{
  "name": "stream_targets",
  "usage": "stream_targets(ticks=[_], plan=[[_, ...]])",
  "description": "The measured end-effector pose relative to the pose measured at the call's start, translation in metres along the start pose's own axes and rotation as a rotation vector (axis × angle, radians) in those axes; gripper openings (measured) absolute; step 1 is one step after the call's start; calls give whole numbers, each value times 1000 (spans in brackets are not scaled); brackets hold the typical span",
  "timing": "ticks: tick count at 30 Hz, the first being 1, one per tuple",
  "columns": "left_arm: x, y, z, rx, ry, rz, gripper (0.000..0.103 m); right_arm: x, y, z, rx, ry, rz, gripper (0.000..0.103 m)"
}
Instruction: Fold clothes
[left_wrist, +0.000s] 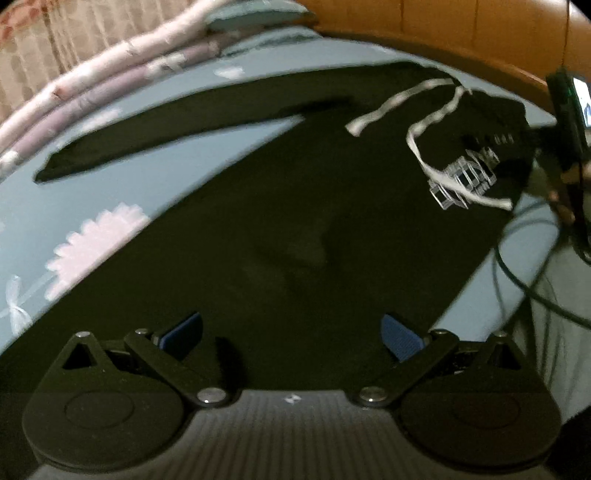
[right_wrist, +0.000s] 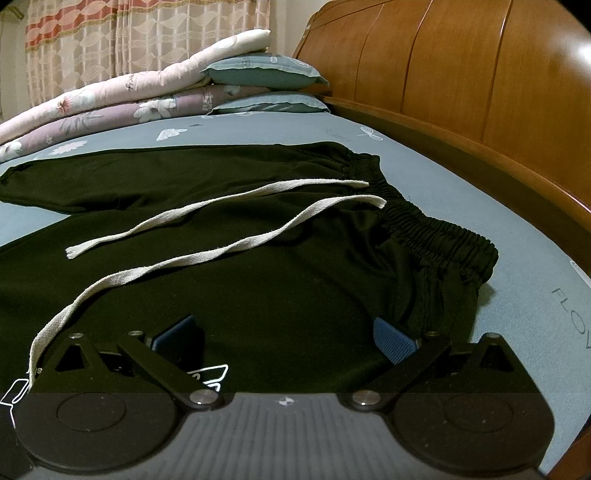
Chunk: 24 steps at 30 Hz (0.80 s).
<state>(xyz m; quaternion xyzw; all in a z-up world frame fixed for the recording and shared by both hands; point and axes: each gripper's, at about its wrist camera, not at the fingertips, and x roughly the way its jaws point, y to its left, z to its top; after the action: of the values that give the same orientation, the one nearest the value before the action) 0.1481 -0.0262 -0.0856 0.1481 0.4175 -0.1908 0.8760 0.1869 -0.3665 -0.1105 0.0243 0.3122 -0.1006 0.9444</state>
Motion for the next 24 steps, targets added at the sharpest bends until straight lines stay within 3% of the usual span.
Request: stream_targets(ticks=[5, 10, 13, 19, 21, 24], plan=[[0, 8, -20, -123, 44, -60, 102, 0, 0, 0, -1, 0, -1, 103], [-14, 10, -13, -79, 33, -21, 102, 0, 0, 0, -2, -1, -2, 103], [-16, 16, -1, -118, -9, -44, 102, 0, 1, 0, -3, -1, -4, 103], [0, 12, -2, -180, 36, -84, 102, -4, 2, 3, 2, 18, 5, 103], [-2, 12, -6, -198, 42, -71, 102, -19, 2, 8, 17, 15, 53, 103], [-18, 18, -5, -195, -17, -66, 102, -42, 13, 14, 18, 7, 228, 103]])
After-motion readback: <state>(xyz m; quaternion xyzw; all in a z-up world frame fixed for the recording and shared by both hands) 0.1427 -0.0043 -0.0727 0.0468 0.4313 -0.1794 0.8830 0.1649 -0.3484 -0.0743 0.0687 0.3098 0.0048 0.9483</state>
